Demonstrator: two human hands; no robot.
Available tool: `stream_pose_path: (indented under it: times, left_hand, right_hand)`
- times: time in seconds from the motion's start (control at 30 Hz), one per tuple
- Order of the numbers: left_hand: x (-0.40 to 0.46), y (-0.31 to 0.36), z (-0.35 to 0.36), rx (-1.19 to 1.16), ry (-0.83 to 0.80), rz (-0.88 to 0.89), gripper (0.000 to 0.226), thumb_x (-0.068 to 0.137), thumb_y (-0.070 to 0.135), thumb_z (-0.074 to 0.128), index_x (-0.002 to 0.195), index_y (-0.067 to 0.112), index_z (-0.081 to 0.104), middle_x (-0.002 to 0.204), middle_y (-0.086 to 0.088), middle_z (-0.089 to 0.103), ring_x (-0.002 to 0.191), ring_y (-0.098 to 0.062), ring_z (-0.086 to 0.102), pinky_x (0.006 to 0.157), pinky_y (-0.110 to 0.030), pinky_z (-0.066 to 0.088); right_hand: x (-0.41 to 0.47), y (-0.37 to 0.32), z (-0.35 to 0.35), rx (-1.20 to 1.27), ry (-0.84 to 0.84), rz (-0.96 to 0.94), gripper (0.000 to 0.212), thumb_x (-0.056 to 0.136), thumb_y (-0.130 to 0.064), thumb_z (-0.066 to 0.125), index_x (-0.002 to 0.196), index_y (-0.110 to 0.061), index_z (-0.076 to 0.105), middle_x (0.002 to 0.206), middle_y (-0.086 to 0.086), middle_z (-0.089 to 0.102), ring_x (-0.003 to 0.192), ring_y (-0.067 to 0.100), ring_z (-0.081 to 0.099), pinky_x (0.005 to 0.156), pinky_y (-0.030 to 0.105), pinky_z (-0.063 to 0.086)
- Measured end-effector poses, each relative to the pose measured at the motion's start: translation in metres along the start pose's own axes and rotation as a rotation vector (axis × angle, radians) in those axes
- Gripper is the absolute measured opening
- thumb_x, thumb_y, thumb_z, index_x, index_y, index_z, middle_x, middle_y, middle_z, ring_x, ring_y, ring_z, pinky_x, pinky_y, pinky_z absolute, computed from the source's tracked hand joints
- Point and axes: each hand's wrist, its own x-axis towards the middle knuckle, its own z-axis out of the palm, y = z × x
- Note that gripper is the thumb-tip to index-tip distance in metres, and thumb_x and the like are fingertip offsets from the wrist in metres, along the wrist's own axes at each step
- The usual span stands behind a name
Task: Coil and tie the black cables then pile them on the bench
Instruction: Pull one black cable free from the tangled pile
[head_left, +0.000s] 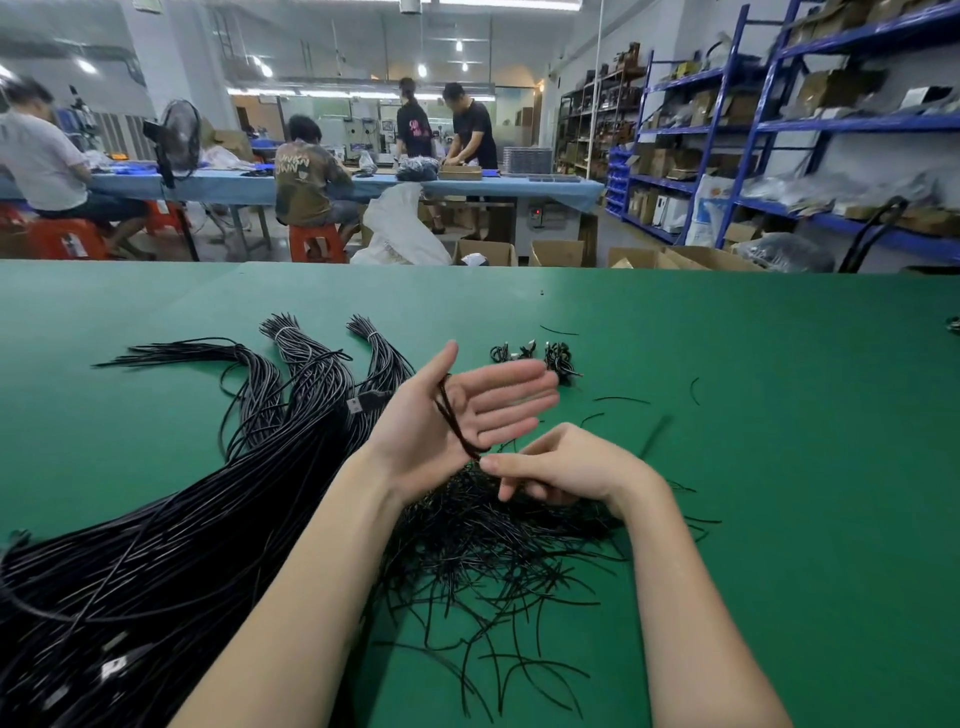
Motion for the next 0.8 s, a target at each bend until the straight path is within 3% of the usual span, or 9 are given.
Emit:
stream_pose_path:
  times: [0.13,0.23,0.33,0.43,0.53,0.6,0.67,0.73,0.8]
  left_hand:
    - [0.000,0.003,0.005,0.231,0.008,-0.064,0.074,0.105,0.054,0.021,0.122,0.003,0.071,0.130,-0.020,0.065,0.122,-0.032,0.063,0.099,-0.040,0.054]
    - [0.001,0.007,0.007,0.363,0.078,-0.027,0.075,0.106,0.054,0.017,0.117,0.008,0.075,0.128,-0.017,0.068,0.119,-0.031,0.066,0.093,-0.034,0.056]
    - [0.001,0.008,0.002,0.264,0.159,0.087,0.071,0.108,0.050,0.016,0.117,0.012,0.076,0.131,-0.013,0.067,0.122,-0.028,0.064,0.092,-0.030,0.056]
    - [0.000,0.008,0.003,0.214,0.124,0.100,0.069,0.108,0.048,0.018,0.120,0.010,0.074,0.133,-0.014,0.065,0.124,-0.028,0.062,0.094,-0.031,0.055]
    - [-0.002,0.007,0.006,0.371,0.079,-0.025,0.068,0.107,0.050,0.020,0.121,0.009,0.073,0.131,-0.017,0.066,0.122,-0.032,0.064,0.094,-0.033,0.055]
    - [-0.004,0.005,0.009,0.425,0.025,-0.142,0.068,0.107,0.050,0.023,0.123,0.005,0.071,0.131,-0.019,0.066,0.122,-0.033,0.064,0.098,-0.034,0.054]
    - [-0.007,0.007,0.009,0.485,-0.021,-0.226,0.068,0.106,0.051,0.023,0.126,0.003,0.068,0.132,-0.018,0.065,0.124,-0.030,0.062,0.101,-0.034,0.052]
    - [-0.009,0.012,0.009,0.525,-0.044,-0.302,0.069,0.105,0.051,0.025,0.126,0.001,0.067,0.131,-0.017,0.066,0.124,-0.029,0.062,0.102,-0.034,0.052]
    - [-0.008,0.013,0.009,0.632,-0.055,-0.397,0.071,0.102,0.051,0.025,0.125,0.000,0.067,0.128,-0.016,0.068,0.122,-0.028,0.064,0.105,-0.036,0.050]
  right_hand:
    - [0.001,0.007,-0.010,-0.064,0.128,-0.138,0.032,0.077,-0.056,0.081,0.072,-0.024,0.079,0.062,-0.010,0.064,0.056,0.006,0.045,0.061,0.023,0.035]
    - [-0.001,0.007,-0.013,-0.065,0.107,-0.123,0.037,0.077,-0.062,0.077,0.072,-0.025,0.078,0.058,-0.010,0.051,0.057,0.011,0.038,0.060,0.028,0.030]
    - [-0.004,0.008,-0.016,0.024,-0.025,-0.069,0.044,0.082,-0.064,0.073,0.073,-0.022,0.078,0.052,-0.009,0.037,0.051,0.014,0.026,0.051,0.027,0.023]
    - [-0.003,0.004,-0.015,0.013,-0.010,-0.009,0.043,0.082,-0.063,0.074,0.074,-0.021,0.080,0.050,-0.010,0.039,0.046,0.010,0.027,0.046,0.021,0.024]
    - [0.002,0.003,-0.008,-0.075,0.101,-0.006,0.035,0.082,-0.055,0.077,0.067,-0.023,0.079,0.047,-0.014,0.043,0.045,0.009,0.029,0.044,0.020,0.028]
    - [0.005,0.006,-0.009,-0.151,0.200,-0.042,0.031,0.082,-0.033,0.077,0.054,-0.022,0.070,0.051,-0.011,0.044,0.054,0.011,0.032,0.054,0.023,0.031]
    - [0.004,0.007,-0.014,-0.202,0.252,-0.078,0.044,0.083,-0.016,0.070,0.042,-0.024,0.057,0.046,-0.013,0.038,0.056,0.012,0.028,0.057,0.028,0.028]
    - [0.002,0.004,-0.018,-0.134,0.249,-0.146,0.037,0.081,-0.020,0.073,0.046,-0.029,0.065,0.046,-0.011,0.045,0.057,0.012,0.034,0.058,0.029,0.031]
    - [0.000,-0.003,-0.019,-0.041,0.249,-0.204,0.017,0.080,-0.029,0.078,0.063,-0.026,0.077,0.057,-0.005,0.063,0.060,0.008,0.047,0.062,0.027,0.040]
